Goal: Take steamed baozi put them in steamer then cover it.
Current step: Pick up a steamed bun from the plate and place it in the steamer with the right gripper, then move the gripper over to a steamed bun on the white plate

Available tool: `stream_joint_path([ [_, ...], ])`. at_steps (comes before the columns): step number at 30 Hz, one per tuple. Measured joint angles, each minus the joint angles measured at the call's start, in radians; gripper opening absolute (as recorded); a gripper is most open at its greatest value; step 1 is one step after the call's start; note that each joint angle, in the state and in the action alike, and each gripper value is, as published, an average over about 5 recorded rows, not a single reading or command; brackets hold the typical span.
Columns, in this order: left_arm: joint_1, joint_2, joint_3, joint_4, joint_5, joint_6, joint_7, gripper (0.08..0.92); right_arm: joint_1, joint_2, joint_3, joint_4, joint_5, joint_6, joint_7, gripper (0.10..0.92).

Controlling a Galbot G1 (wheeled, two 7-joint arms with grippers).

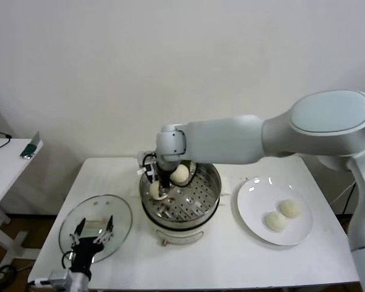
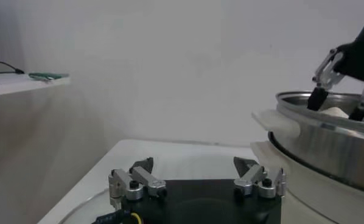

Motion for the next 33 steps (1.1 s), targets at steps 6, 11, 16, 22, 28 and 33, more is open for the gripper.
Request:
stream_joint_path([
  [6, -0.001, 0.000, -0.001, 0.001, -0.002, 0.002, 0.000, 0.823, 0.013, -0.010, 0.007, 0.013, -0.002, 0.008, -0.003, 0.796],
  [11, -0.003, 0.002, 0.001, 0.000, -0.003, 0.007, 0.001, 0.823, 0.073, -0.061, -0.004, 0.049, 0.006, 0.039, -0.040, 0.821],
  [16, -0.006, 0.002, 0.008, -0.001, 0.000, 0.010, 0.001, 0.823, 0.167, -0.174, -0.043, 0.122, 0.007, 0.083, -0.100, 0.823],
  [22, -0.010, 0.004, 0.012, -0.005, -0.001, 0.015, 0.002, 0.823, 0.286, -0.376, -0.150, 0.219, -0.046, 0.144, -0.173, 0.823],
  [28, -0.016, 0.001, 0.013, -0.006, -0.002, 0.018, 0.004, 0.823, 0.320, -0.606, -0.257, 0.265, -0.175, 0.197, -0.223, 0.823],
  [33, -0.016, -0.008, 0.018, -0.003, 0.004, 0.019, 0.005, 0.823, 0.258, -0.762, -0.267, 0.269, -0.295, 0.216, -0.235, 0.823],
])
